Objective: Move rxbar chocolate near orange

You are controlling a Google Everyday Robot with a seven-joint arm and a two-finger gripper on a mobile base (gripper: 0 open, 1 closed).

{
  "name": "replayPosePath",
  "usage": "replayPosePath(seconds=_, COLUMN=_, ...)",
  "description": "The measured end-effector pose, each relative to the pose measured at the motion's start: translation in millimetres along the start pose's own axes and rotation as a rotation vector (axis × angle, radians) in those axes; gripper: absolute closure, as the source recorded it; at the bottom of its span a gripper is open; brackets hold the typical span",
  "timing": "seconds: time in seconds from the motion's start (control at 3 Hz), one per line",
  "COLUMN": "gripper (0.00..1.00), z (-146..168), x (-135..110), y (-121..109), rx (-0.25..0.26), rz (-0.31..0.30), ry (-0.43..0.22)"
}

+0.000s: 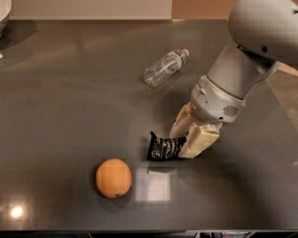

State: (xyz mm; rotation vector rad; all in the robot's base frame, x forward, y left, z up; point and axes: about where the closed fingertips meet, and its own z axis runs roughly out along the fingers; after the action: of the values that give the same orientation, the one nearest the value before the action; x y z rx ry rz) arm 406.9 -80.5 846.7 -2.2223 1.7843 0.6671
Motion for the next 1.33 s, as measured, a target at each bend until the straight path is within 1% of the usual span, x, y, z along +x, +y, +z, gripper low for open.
replayPosePath(seconds=0.33, gripper=0.59, z=6.9, x=-6.7, y=7.3, rx=-0.028, rz=-0.051, ry=0.002)
replayPosePath(seconds=0.67, gripper=0.36, z=12.2, x=-12.1, y=10.9, rx=-0.051, rz=-0.09, ry=0.002)
replayPosePath(seconds=1.0, gripper=0.13, z=15.6, x=-13.4, y=11.5, rx=-0.067, rz=-0.104, ry=-0.01)
replayPosePath(seconds=1.33, gripper=0.0, z=15.5, x=-14.9, y=9.7, rx=-0.056, rz=-0.105, ry=-0.009)
